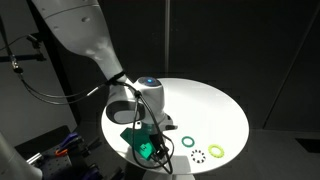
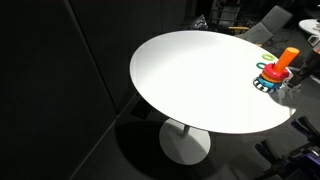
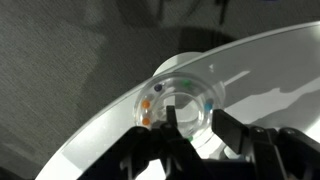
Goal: Put the clear ring through the pole
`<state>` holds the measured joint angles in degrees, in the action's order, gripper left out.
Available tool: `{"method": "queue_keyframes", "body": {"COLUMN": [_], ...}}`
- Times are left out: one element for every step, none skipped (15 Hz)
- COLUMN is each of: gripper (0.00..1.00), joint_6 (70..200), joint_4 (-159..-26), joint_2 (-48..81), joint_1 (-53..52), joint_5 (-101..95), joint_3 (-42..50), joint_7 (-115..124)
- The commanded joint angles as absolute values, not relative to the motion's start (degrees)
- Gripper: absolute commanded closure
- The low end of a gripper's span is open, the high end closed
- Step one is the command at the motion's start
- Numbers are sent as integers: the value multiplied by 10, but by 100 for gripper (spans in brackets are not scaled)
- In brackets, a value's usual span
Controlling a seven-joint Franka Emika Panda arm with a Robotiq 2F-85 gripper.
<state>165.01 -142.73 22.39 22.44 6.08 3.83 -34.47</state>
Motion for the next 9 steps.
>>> {"method": "queue_keyframes", "body": {"gripper": [25, 17, 10, 2, 0, 0, 0, 0, 0], "joint_6": [1642, 1640, 1639, 1638, 1638, 1637, 1637, 1637, 1637], "joint_4": [-1421, -1422, -1422, -1422, -1422, -1422, -1422, -1421, -1421], "joint_2": [228, 227, 227, 227, 226, 226, 226, 227, 228], "joint_1": [241, 242, 242, 243, 244, 244, 244, 244, 244], "joint_5": [46, 46, 46, 47, 47, 47, 47, 47, 46], "joint_3": [29, 28, 28, 27, 26, 26, 26, 27, 27], "joint_7": [-338, -339, -339, -340, -340, -340, -340, -340, -339]}}
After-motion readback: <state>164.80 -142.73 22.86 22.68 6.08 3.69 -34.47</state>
